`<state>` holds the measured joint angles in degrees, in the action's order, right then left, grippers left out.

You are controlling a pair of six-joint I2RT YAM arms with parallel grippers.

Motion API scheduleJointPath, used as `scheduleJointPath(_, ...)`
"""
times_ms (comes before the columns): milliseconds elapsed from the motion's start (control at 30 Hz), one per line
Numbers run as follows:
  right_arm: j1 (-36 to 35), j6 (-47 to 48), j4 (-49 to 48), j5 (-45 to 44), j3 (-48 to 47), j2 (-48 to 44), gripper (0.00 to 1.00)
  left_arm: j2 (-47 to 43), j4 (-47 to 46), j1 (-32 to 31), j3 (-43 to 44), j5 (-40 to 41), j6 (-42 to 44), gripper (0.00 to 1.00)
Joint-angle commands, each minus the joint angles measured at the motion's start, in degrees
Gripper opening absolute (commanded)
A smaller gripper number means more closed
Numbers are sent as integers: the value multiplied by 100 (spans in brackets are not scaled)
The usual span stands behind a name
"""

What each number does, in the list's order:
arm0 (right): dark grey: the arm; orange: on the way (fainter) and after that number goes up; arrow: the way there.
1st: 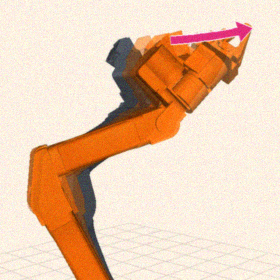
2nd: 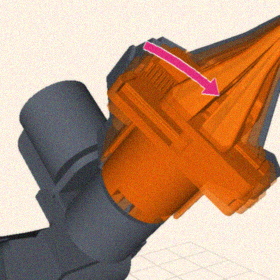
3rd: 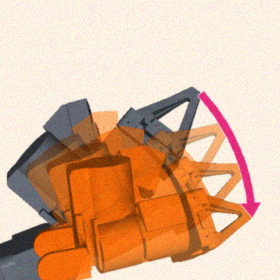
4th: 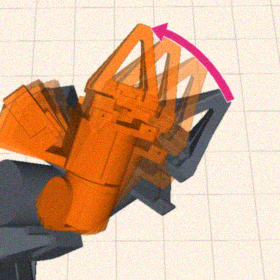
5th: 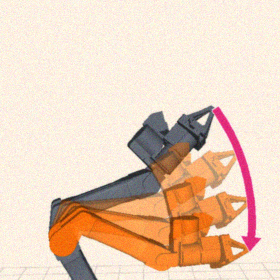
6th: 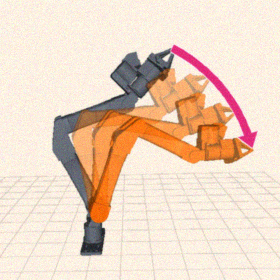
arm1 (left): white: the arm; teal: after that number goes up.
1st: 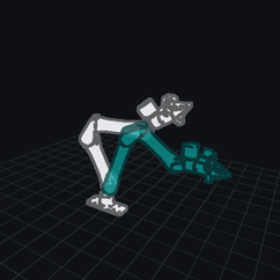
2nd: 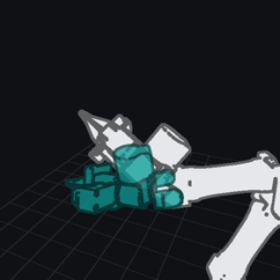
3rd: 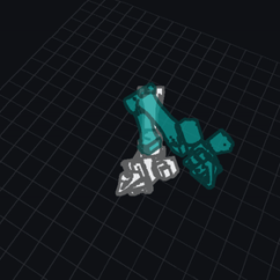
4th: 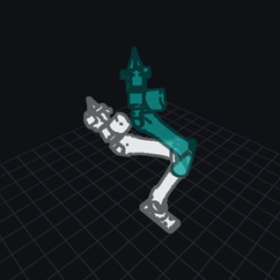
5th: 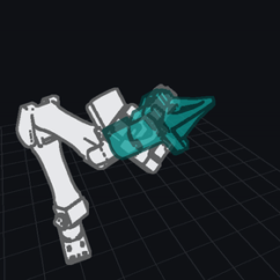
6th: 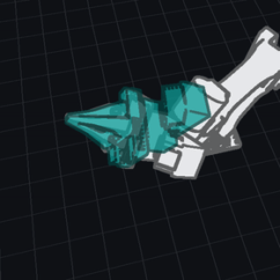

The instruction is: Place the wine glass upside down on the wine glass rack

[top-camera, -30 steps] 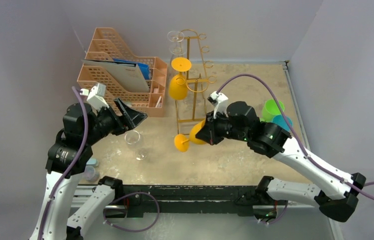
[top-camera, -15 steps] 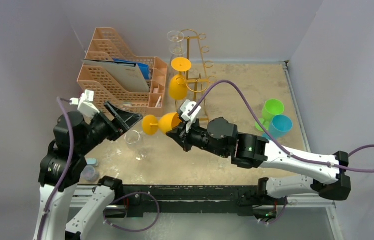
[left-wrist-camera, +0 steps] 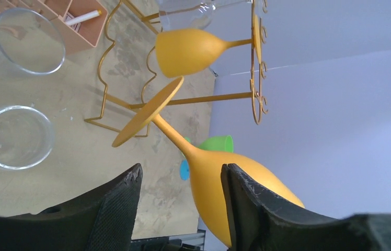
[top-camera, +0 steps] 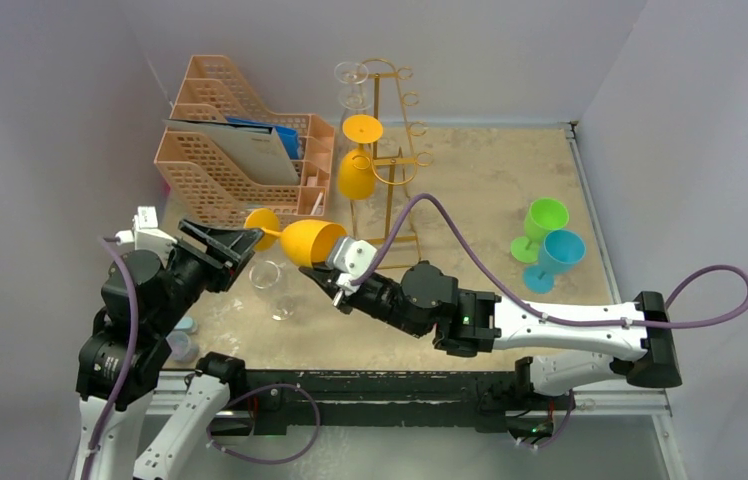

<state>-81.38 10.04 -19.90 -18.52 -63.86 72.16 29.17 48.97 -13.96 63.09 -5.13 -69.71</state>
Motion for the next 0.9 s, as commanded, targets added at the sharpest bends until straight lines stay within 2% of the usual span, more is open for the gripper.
scheduleJointPath(0, -35, 301, -786, 73, -22, -37, 0, 124, -79, -19, 10, 223, -446, 51)
scheduleJointPath(133, -34, 284, -763, 212, 0, -38, 0, 193, -181, -19, -34, 116, -603, 48)
scheduleJointPath(433, -44, 52, -839, 520, 65, -21, 0, 197, -193, -19, -287, 11, -1076, 47)
scheduleJointPath(667, -44, -389, -848, 792, 158, -43, 0, 128, -29, -19, -270, 125, -1084, 37)
scheduleJointPath(867, -59, -520, -896, 929, 135, 115, 0, -15, 11, -19, -281, 228, -1208, 36)
